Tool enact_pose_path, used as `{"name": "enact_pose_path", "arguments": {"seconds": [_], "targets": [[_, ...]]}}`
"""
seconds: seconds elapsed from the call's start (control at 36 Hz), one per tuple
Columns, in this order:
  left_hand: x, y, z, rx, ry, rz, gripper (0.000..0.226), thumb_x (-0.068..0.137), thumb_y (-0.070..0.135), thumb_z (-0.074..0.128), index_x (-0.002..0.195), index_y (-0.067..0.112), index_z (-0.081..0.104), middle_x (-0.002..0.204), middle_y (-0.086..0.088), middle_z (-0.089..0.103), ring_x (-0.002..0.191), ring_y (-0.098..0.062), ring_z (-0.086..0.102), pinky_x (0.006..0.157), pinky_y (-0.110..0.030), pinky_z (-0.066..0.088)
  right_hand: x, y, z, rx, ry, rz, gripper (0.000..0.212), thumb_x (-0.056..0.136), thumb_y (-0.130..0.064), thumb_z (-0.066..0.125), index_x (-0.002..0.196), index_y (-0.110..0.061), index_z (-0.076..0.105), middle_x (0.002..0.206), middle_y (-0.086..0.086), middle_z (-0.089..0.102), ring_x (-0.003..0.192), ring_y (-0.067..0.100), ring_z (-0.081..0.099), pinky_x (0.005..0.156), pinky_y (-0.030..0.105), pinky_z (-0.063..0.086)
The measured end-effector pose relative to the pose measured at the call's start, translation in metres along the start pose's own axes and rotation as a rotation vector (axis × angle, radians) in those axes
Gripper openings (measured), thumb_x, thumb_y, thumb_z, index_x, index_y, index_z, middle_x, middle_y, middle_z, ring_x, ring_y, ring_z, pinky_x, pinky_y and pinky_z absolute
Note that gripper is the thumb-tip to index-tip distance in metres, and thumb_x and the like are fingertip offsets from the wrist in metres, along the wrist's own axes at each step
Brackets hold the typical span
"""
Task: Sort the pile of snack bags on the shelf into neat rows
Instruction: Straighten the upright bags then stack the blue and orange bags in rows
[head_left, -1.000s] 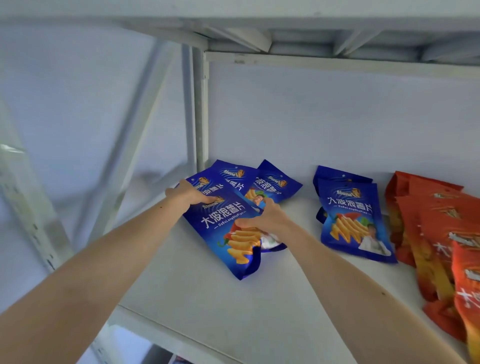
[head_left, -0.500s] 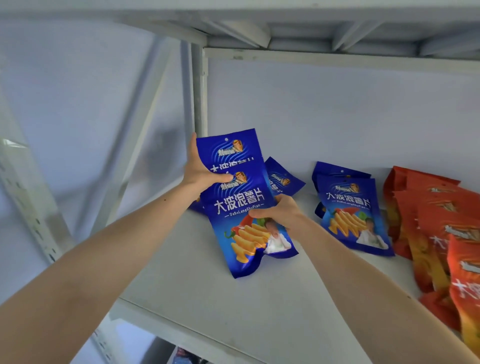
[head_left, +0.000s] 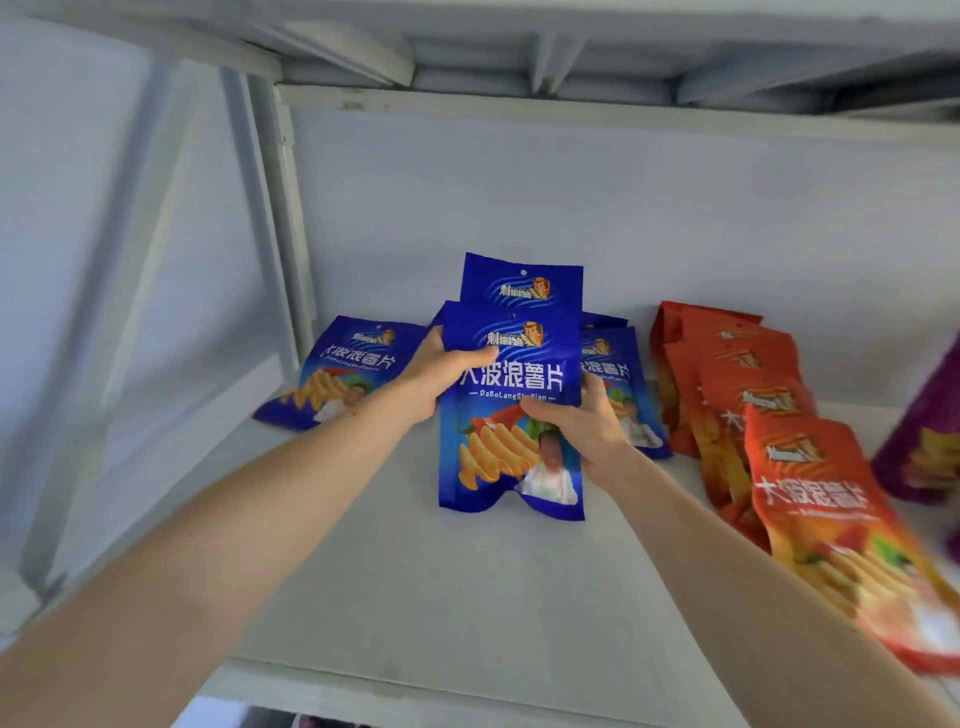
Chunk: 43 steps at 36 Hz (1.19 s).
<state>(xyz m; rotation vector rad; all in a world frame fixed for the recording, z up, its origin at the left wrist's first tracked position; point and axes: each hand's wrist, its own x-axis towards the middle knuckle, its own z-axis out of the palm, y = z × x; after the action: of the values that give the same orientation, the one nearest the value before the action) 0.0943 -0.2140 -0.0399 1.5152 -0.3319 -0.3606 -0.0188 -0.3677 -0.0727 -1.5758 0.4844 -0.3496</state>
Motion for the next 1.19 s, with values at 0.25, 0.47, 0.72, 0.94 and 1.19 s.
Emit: {"name": "enact_pose_path", "arguments": {"seconds": [0.25,0.47,0.72,0.94,1.19], "targets": [[-0.012,-0.020,0.088,0.144,-0.026,-0.137,0.038,0.067,0.017,0.088,0.091,0.019,0.059,0.099,-0.002,0.069,0.090,-0.023,0.068,0.082,-0.038,0.057,-0.035,0.013,-0.057,-0.266,0.406,0.026,0.065,0.075,-0.056,0.073,0.122,-0.018,0.048,0.111,0.000,0.066,0.090,0.020,0.066,0.080,0.037,0.055],[-0.019,-0.051,0.125,0.380,0.007,-0.062,0.052,0.069,0.040,0.084,0.112,0.023,0.060,0.114,0.001,0.070,0.089,-0.018,0.067,0.069,-0.027,0.050,-0.050,0.022,-0.075,-0.547,0.469,0.135,0.069,0.084,-0.058,0.061,0.128,-0.012,0.036,0.128,0.010,0.057,0.110,0.032,0.060,0.089,0.046,0.052],[-0.011,-0.061,0.131,0.606,0.163,-0.135,0.074,0.065,0.053,0.082,0.119,0.016,0.047,0.132,-0.007,0.056,0.120,-0.026,0.055,0.099,-0.038,0.047,-0.067,0.036,-0.046,-1.010,0.521,-0.127,0.076,0.090,-0.065,0.042,0.145,-0.015,0.029,0.153,0.009,0.028,0.139,0.032,0.026,0.112,0.046,0.023],[-0.003,-0.074,0.132,0.618,-0.028,0.075,0.090,0.086,0.047,0.065,0.154,0.034,0.008,0.156,-0.007,0.017,0.139,-0.030,0.033,0.109,-0.048,0.039,-0.081,0.042,-0.041,-1.045,0.354,-0.027,0.077,0.084,-0.076,0.034,0.148,-0.034,0.023,0.161,0.004,0.012,0.146,0.031,0.008,0.115,0.051,0.015],[0.010,-0.081,0.138,0.578,-0.041,0.018,0.074,0.094,0.047,0.054,0.154,0.025,0.016,0.153,-0.006,0.015,0.129,-0.029,0.047,0.101,-0.046,0.048,-0.067,0.046,-0.051,-0.937,0.272,-0.044,0.075,0.085,-0.069,0.046,0.148,-0.034,0.026,0.161,0.001,0.013,0.146,0.030,0.013,0.116,0.049,0.022]]}}
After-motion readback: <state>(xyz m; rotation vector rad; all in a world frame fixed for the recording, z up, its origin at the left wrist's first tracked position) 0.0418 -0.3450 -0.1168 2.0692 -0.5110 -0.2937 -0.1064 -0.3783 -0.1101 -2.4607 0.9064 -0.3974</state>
